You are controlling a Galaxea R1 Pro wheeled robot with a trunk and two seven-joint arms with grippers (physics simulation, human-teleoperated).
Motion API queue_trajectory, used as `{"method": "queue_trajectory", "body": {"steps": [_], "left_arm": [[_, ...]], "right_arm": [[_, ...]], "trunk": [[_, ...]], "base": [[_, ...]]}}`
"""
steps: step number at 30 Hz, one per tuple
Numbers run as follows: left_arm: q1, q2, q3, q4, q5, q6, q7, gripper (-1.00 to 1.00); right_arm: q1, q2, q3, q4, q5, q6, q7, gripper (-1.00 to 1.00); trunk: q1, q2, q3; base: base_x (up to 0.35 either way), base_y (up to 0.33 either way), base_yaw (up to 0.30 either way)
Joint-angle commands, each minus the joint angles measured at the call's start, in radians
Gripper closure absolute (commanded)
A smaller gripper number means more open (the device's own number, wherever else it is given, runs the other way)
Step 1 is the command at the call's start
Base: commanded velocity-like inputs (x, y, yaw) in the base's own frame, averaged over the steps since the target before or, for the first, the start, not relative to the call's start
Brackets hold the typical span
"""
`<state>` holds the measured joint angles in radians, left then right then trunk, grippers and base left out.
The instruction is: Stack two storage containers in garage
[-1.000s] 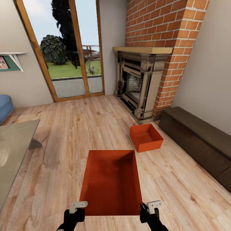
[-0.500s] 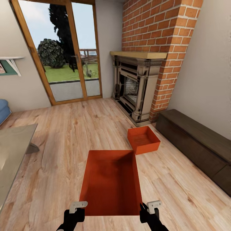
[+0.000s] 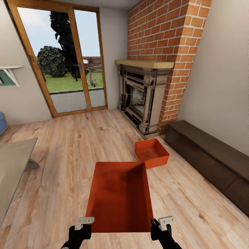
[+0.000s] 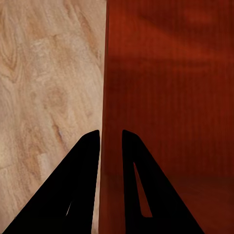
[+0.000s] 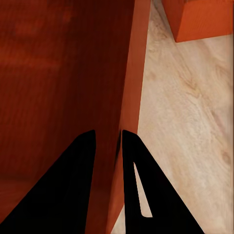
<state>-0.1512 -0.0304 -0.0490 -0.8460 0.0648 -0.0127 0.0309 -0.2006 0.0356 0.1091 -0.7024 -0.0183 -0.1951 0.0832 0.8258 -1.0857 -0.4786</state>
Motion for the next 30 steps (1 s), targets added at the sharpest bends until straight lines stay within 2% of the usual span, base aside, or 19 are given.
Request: {"method": "queue_trajectory", "body": {"steps": [1,8,23,30], "left_arm": [[-0.001,0.001,0.002,-0.002,0.001,-0.001,0.012,1.0],[-0.001,0.001,0.002,-0.003,0.001,-0.001,0.012,1.0],[-0.001,0.001,0.002,-0.003,0.001,-0.001,0.012,1.0],[-0.001,0.001,0.002,-0.002,0.001,-0.001,0.012,1.0]], "right_arm": [[0.0,0.0,0.003,0.003,0.001,-0.003,0.009,1.0],[0.0,0.0,0.003,0.003,0.002,-0.003,0.009,1.0],[0.0,0.0,0.003,0.003,0.003,-0.003,0.009,1.0],[0.0,0.0,0.003,0.003,0.003,-0.003,0.009,1.0]], "trunk": [[-0.004,0.007,0.004],[-0.031,0.056,0.036],[-0.088,0.161,0.084],[-0.115,0.21,0.115]], "base": [[0.0,0.0,-0.08],[0.0,0.0,-0.071],[0.0,0.0,-0.002],[0.0,0.0,0.0]]}}
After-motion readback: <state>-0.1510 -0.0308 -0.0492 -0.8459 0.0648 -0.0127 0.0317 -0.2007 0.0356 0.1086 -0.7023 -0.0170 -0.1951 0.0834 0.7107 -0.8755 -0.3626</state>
